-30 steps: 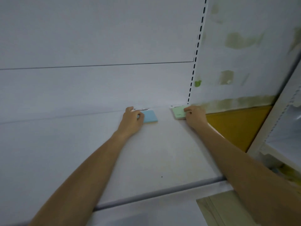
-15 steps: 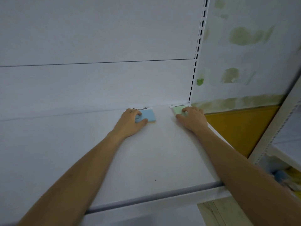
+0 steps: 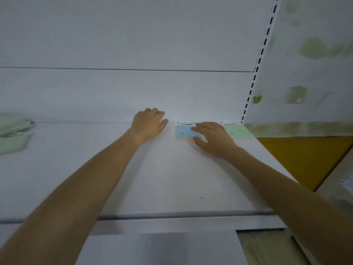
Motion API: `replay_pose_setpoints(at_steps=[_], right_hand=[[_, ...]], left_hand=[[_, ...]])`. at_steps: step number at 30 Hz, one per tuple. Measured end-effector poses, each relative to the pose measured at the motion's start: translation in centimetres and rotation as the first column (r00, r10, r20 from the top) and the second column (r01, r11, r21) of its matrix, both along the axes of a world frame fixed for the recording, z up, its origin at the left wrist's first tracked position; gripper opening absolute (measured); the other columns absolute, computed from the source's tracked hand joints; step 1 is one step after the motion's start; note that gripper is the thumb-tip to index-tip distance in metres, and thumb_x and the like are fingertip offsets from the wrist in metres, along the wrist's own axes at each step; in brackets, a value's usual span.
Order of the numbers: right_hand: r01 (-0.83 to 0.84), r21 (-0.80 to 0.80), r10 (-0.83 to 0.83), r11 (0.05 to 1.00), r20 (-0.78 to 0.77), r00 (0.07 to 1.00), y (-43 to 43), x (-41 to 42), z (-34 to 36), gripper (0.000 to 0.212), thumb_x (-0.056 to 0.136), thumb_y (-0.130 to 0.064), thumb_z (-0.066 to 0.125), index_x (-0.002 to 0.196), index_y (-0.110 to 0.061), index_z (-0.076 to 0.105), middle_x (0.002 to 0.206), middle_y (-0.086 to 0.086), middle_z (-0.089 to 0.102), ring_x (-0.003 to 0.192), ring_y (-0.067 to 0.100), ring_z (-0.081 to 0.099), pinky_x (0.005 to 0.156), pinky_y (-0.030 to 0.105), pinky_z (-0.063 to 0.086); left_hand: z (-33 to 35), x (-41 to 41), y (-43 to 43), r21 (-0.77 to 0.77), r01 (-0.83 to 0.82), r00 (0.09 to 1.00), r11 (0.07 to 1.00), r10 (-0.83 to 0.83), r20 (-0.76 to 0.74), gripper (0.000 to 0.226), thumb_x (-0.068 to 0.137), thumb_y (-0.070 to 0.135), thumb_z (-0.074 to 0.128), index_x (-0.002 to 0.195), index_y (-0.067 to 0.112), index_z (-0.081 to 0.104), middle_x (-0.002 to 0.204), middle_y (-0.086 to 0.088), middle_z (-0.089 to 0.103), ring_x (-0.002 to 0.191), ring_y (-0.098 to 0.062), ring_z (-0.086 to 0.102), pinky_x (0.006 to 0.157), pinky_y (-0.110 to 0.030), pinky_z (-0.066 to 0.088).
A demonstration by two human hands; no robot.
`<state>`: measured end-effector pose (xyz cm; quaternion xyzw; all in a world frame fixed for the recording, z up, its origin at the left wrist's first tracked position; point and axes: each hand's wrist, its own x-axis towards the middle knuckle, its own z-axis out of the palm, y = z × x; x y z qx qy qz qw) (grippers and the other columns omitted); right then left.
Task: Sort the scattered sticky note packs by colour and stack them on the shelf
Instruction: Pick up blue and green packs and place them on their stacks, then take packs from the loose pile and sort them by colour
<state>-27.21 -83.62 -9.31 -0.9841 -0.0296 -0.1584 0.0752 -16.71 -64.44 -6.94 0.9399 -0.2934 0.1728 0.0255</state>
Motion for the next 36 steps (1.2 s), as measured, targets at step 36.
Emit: replay_pose_setpoints(at_steps=[36], right_hand=[[-0.258, 0.056, 0.264, 0.964, -0.257, 0.930, 48.4, 15.2, -0.6, 0.051, 0.089, -0.055, 0.034, 0.131, -0.028, 0.045, 0.141, 0.008, 0.042, 0.132, 0.031, 0.032, 0.110, 0.044, 0.029]], left_hand=[[-1.3, 4.2, 50.1, 0.029, -0.559, 0.817, 0.829, 0.556, -0.154, 0.068, 0.080, 0.068, 0.043, 0.137, 0.032, 0.036, 0.140, -0.013, 0.040, 0.133, -0.030, 0.033, 0.108, -0.041, 0.030]])
